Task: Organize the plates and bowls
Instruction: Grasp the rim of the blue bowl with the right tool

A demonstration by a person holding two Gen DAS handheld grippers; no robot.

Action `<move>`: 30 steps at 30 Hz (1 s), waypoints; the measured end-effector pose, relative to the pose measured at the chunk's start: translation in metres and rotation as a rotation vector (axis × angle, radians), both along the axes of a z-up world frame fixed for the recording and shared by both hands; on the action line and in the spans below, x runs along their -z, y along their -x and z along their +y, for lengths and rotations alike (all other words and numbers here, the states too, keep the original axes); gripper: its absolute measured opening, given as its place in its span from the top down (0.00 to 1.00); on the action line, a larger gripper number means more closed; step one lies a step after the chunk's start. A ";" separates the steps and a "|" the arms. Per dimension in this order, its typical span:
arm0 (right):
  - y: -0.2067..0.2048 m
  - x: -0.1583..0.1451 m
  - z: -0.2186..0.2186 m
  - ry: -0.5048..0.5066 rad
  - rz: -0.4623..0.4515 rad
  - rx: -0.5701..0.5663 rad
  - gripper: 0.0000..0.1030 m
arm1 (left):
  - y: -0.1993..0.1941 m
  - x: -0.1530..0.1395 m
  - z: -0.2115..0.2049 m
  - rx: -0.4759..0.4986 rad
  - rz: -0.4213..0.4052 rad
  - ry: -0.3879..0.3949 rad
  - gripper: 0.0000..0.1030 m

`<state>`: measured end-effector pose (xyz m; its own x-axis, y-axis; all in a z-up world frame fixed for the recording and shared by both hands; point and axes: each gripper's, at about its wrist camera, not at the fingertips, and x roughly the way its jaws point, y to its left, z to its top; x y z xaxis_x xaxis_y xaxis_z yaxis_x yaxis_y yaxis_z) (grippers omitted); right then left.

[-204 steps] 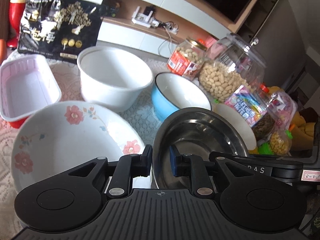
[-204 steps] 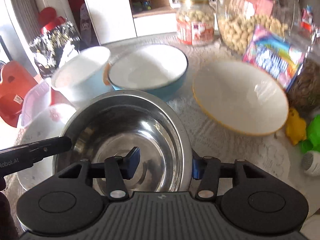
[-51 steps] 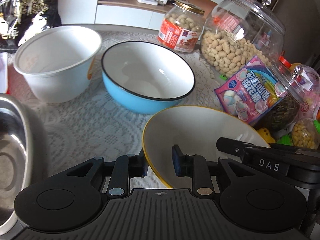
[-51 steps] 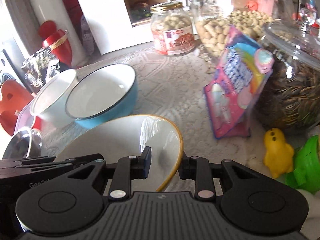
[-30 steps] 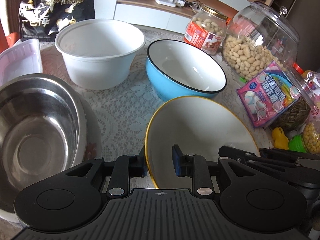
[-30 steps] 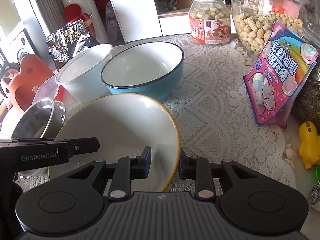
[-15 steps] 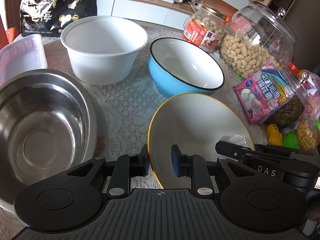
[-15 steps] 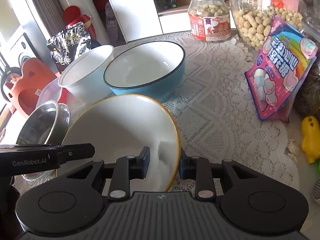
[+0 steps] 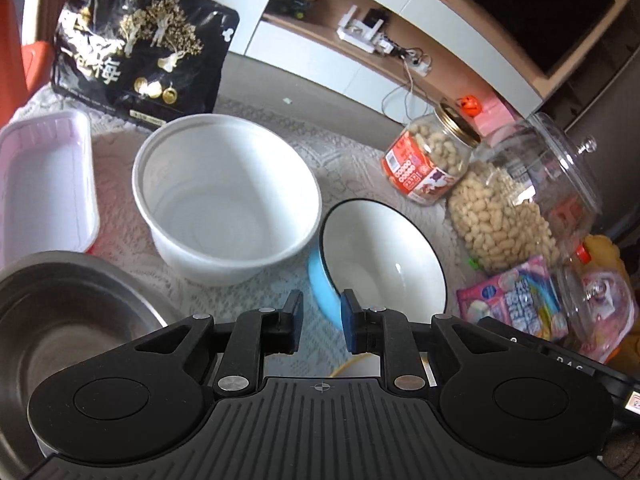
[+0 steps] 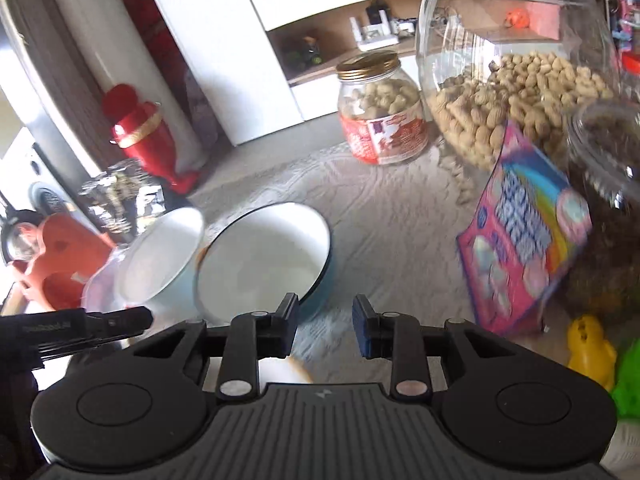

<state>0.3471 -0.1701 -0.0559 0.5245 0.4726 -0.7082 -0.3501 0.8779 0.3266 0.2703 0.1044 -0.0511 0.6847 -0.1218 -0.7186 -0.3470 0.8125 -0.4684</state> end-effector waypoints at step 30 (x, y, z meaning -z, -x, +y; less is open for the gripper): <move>-0.103 0.075 0.021 0.025 0.334 -0.065 0.74 | -0.116 0.042 -0.053 0.262 0.191 -0.111 0.66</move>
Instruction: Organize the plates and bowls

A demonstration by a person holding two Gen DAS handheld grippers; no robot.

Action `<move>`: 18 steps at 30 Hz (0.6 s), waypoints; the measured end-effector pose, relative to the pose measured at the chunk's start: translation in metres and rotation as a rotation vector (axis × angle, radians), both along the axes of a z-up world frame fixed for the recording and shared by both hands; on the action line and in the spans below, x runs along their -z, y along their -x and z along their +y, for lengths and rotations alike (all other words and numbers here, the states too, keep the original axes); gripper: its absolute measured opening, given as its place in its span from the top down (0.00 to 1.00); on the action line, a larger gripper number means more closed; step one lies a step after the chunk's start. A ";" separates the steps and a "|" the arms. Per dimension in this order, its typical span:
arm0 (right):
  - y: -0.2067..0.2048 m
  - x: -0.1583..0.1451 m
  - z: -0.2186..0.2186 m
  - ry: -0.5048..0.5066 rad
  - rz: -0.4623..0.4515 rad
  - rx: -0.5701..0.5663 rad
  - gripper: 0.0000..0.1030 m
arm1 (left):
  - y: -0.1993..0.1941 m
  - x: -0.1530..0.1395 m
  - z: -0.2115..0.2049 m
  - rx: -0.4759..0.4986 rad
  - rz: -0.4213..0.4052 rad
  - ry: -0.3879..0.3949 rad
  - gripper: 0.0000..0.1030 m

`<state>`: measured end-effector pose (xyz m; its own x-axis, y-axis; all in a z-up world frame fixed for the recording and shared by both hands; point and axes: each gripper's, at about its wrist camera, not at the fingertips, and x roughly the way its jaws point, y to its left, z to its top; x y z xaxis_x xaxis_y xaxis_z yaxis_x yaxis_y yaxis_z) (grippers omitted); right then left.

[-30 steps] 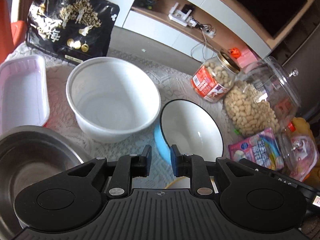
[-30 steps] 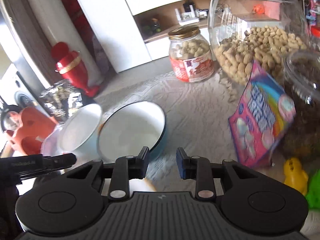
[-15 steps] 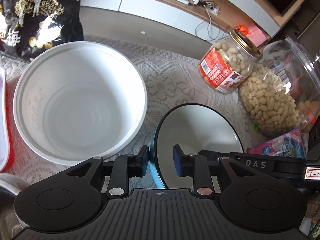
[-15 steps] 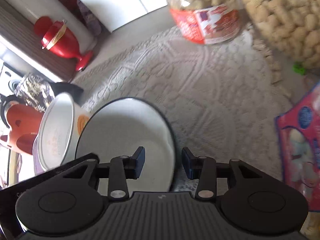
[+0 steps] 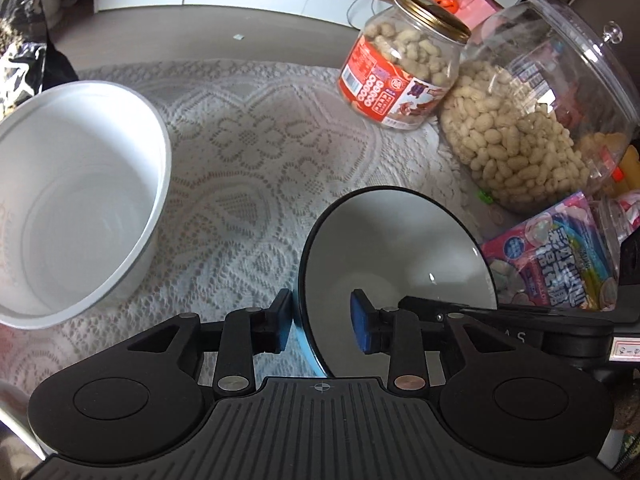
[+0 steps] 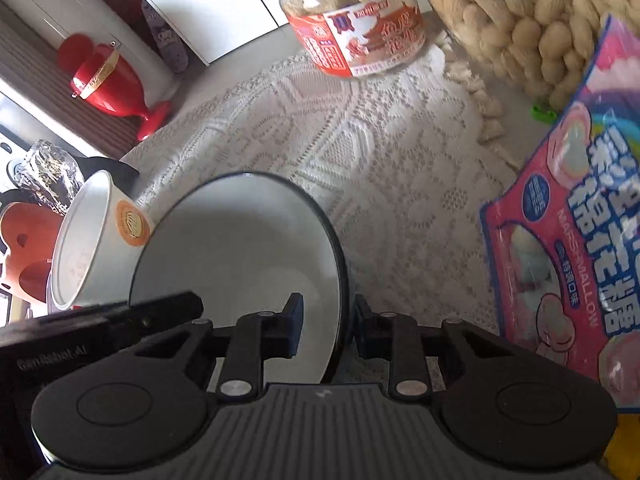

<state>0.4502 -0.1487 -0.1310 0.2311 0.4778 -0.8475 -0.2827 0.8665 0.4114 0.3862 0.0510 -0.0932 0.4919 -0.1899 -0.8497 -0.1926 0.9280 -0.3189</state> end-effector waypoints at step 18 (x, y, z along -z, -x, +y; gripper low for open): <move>0.000 0.005 0.009 -0.028 0.012 -0.008 0.59 | -0.020 0.029 0.002 -0.012 0.094 0.061 0.66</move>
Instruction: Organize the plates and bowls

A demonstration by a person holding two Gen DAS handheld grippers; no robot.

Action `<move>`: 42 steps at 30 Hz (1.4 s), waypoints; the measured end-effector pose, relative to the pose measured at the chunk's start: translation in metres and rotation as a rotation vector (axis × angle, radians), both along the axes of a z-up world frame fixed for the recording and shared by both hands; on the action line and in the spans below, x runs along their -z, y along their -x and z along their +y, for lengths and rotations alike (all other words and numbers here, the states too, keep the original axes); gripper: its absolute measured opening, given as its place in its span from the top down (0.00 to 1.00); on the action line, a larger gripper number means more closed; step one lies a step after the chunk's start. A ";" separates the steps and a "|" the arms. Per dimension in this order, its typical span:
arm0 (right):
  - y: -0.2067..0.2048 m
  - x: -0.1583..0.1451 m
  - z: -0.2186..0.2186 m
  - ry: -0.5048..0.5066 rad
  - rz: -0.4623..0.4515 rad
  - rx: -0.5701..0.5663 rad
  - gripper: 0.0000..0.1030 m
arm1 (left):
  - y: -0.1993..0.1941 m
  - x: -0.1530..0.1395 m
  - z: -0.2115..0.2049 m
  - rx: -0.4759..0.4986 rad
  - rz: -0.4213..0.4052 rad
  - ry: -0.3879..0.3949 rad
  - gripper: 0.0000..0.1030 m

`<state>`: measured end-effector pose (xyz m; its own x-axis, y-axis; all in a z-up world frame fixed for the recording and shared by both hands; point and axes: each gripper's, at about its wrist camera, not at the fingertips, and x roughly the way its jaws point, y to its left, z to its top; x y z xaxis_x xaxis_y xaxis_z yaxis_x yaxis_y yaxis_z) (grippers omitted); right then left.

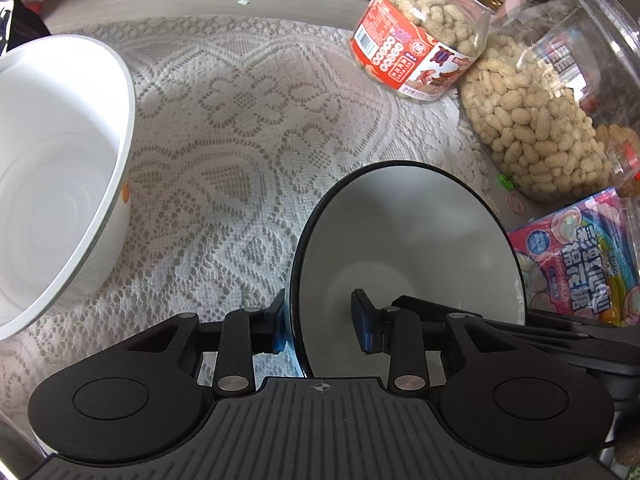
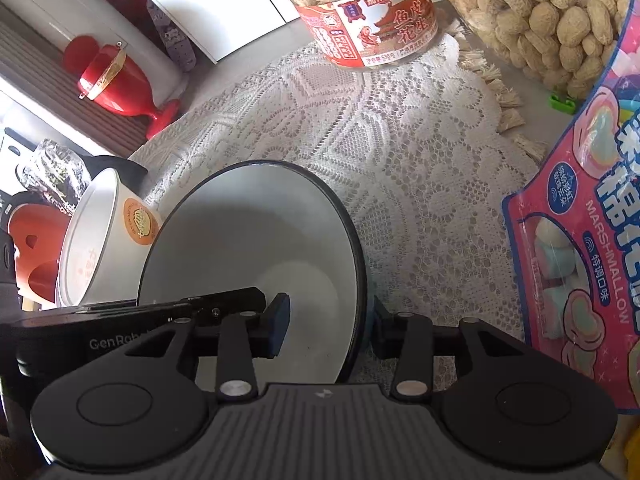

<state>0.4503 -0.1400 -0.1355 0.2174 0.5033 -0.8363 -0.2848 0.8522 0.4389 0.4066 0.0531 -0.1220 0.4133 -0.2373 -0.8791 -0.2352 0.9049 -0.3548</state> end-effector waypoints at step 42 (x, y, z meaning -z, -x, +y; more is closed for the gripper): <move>0.177 -0.067 0.008 0.079 -0.268 -0.245 0.60 | 0.204 -0.050 -0.032 -0.133 -0.185 -0.163 0.73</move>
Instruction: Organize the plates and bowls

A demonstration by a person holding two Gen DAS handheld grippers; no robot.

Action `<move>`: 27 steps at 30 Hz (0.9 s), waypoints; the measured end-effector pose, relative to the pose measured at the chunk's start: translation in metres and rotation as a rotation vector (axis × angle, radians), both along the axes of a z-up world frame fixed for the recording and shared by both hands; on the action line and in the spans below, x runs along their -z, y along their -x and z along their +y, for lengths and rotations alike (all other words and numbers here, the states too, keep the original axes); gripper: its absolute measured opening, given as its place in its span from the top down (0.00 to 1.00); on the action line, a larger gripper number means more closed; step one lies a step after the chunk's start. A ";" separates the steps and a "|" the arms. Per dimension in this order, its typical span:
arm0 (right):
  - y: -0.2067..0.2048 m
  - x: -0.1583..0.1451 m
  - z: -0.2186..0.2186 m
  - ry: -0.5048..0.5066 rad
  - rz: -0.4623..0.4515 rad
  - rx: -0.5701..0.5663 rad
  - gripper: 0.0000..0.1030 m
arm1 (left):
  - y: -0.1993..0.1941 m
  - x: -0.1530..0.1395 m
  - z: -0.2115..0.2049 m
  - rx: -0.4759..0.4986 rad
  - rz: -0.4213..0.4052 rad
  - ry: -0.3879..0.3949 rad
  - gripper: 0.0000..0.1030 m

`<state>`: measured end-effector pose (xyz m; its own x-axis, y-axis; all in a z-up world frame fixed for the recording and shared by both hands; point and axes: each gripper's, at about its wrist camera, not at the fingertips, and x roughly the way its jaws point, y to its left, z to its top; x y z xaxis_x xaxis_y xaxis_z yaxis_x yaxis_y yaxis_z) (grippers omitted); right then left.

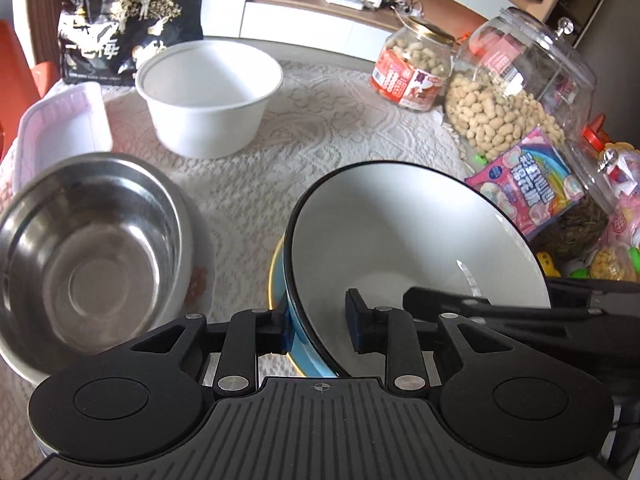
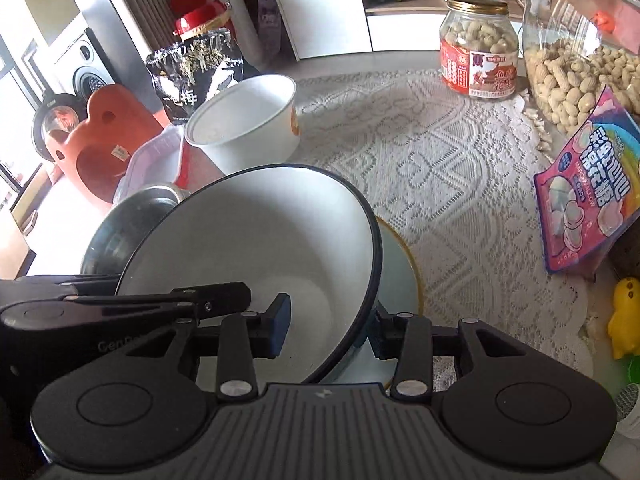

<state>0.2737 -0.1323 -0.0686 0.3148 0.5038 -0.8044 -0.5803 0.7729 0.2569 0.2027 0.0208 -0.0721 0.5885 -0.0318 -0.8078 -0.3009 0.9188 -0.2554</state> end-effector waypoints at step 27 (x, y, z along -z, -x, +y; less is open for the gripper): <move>-0.014 0.014 -0.014 -0.039 0.081 0.049 0.60 | 0.005 0.005 -0.004 -0.027 0.018 0.052 0.76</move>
<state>0.2873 -0.1467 -0.0831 0.2743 0.5206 -0.8085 -0.5179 0.7884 0.3320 0.1981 0.0167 -0.0768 0.5751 -0.0581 -0.8160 -0.3302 0.8961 -0.2965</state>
